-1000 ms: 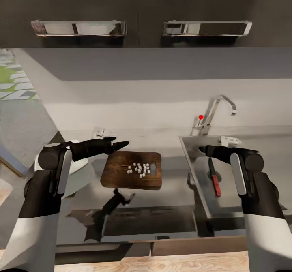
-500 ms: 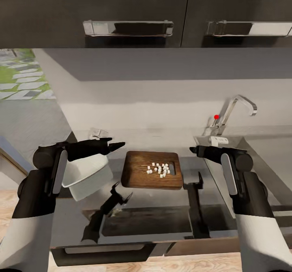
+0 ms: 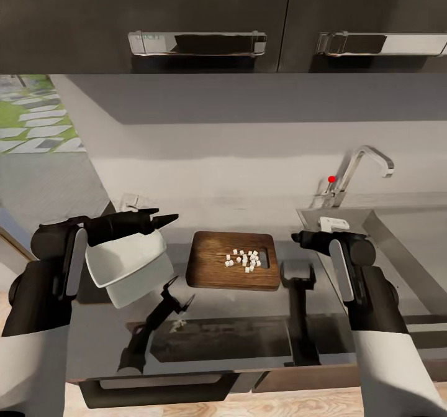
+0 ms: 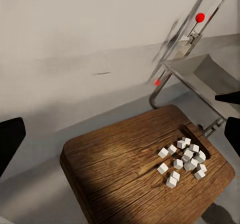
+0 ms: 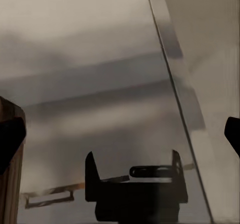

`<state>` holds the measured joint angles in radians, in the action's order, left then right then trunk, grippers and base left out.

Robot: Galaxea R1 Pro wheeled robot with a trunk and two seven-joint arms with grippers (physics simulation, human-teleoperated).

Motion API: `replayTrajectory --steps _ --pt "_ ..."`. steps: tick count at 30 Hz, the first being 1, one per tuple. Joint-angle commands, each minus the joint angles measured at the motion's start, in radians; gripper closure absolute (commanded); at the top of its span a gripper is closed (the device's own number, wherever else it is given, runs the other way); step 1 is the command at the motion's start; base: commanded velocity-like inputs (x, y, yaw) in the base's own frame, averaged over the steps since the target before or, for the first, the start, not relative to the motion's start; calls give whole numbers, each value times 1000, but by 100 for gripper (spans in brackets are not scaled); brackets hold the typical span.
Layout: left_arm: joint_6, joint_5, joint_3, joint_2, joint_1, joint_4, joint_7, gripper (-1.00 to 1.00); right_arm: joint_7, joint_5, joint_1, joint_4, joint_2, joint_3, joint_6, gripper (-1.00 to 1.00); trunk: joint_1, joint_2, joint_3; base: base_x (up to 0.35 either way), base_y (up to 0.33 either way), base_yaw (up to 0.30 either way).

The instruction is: In the kitchen, take the Vidalia onion out of the sink, dice it on the chopping board with the paring knife, put the diced onion into the bowl on the countertop, then place both the paring knife and the chopping board into the sink.

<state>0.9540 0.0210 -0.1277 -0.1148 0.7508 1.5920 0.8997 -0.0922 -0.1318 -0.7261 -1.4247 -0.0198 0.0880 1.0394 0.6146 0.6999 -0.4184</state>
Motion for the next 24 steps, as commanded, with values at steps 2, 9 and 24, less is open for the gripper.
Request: replayTrajectory --steps 2,9,24 --pt "9 2 -1 1 1 0 4 -100 -25 -12 -1 2 5 -1 3 -100 0 1 -1 0 4 0" --pt "9 2 -1 -1 1 0 4 -100 -32 -14 -1 3 8 -1 4 -100 0 1 -1 0 195 0" --pt "9 2 -1 -2 1 0 4 -100 -31 -14 -1 3 9 -2 4 -100 0 1 -1 -14 45 0"
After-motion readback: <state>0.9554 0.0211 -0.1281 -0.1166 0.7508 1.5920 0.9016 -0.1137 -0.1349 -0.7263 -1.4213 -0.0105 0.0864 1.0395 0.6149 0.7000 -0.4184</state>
